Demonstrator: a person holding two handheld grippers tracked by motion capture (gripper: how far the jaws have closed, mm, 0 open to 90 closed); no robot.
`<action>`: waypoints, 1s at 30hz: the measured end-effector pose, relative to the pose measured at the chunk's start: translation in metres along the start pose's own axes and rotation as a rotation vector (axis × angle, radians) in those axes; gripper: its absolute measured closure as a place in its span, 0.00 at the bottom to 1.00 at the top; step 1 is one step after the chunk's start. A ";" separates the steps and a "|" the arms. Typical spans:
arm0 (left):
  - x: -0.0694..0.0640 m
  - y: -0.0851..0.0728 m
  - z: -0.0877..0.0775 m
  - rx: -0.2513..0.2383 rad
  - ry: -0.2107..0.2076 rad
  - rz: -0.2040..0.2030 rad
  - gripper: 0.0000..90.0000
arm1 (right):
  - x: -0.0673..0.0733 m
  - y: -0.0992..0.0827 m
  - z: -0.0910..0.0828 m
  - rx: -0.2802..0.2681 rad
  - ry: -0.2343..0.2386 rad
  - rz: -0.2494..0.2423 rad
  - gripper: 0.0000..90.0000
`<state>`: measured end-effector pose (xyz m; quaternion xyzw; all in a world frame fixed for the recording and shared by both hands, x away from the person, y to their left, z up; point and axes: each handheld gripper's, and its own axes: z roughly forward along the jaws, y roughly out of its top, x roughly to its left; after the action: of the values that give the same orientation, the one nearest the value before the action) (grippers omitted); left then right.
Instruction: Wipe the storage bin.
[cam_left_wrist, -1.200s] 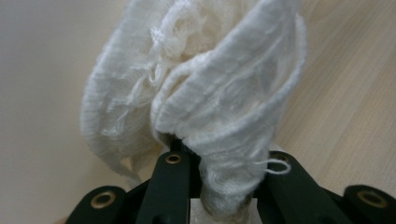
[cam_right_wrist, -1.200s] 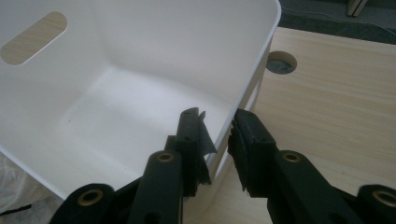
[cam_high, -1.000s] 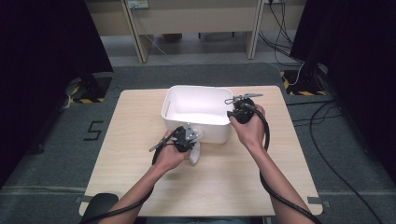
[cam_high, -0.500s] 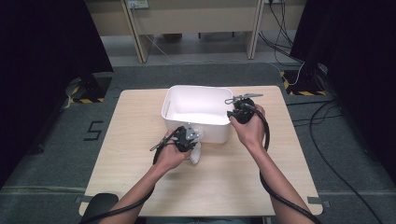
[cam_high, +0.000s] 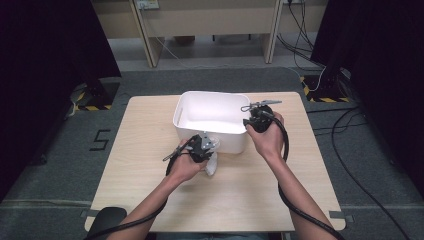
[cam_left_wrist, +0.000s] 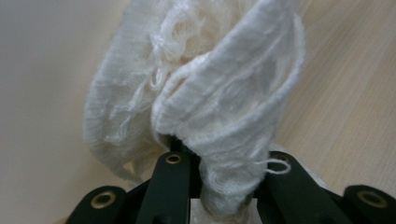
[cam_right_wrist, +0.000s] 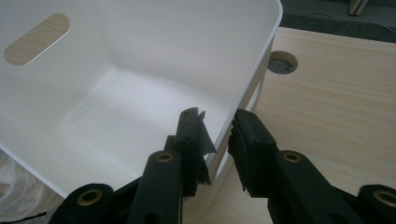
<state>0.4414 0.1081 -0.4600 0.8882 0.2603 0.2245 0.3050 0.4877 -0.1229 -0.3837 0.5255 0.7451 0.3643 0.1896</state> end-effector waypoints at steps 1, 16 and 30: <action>0.000 0.001 0.000 -0.001 -0.001 0.002 0.87 | 0.000 0.000 0.000 0.001 -0.001 0.000 0.81; 0.001 0.012 -0.015 -0.046 -0.001 -0.003 0.87 | 0.000 0.000 0.000 0.000 0.002 0.003 0.81; 0.004 0.027 -0.035 -0.081 0.018 -0.003 0.86 | 0.000 0.000 0.000 0.001 0.000 0.001 0.81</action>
<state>0.4338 0.1071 -0.4165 0.8725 0.2550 0.2426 0.3388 0.4876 -0.1229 -0.3836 0.5259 0.7451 0.3640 0.1893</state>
